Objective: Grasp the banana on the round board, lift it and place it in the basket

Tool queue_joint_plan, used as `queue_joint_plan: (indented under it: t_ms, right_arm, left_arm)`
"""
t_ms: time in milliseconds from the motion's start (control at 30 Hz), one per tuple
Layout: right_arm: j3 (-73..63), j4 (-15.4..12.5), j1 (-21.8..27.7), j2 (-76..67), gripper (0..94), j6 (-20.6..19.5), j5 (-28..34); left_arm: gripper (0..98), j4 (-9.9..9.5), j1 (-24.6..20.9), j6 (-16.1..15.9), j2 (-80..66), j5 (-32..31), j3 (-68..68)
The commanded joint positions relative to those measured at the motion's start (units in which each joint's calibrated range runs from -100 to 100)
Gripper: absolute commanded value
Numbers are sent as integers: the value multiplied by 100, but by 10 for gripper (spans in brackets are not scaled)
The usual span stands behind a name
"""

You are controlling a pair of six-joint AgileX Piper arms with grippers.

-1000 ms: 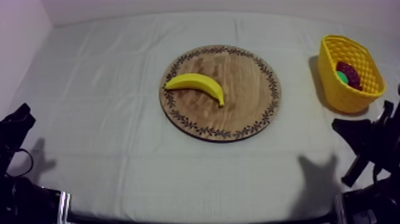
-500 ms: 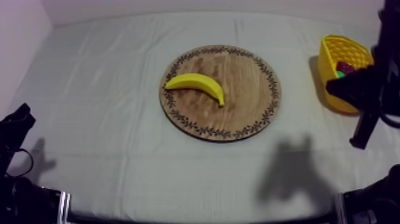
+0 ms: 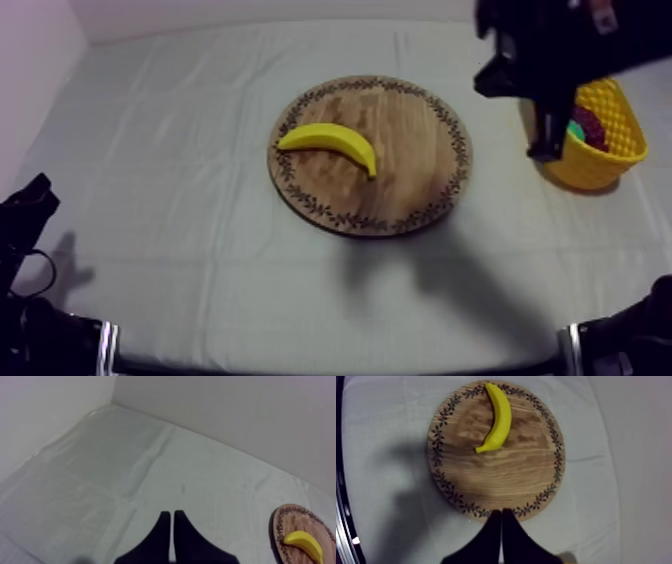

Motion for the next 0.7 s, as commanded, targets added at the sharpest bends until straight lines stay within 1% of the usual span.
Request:
queue_joint_plan:
  t_ms: [0,333,533,667]
  right_arm:
    - [-632,-28,-51,768,6,90,188]
    - [-2764,-72,-328,2880,15,322,983]
    - [-4156,-96,-324,4093,24,411,1526]
    - [-4824,-100,-274,4689,26,405,1729]
  left_arm:
    - [1,-1,-2,0,2,-1,-2]
    - [1,-1,-2,0,2,-1,-2]
    - [1,-1,-2,0,2,-1,-2]
    - [1,-1,-2,0,2,-1,-2]
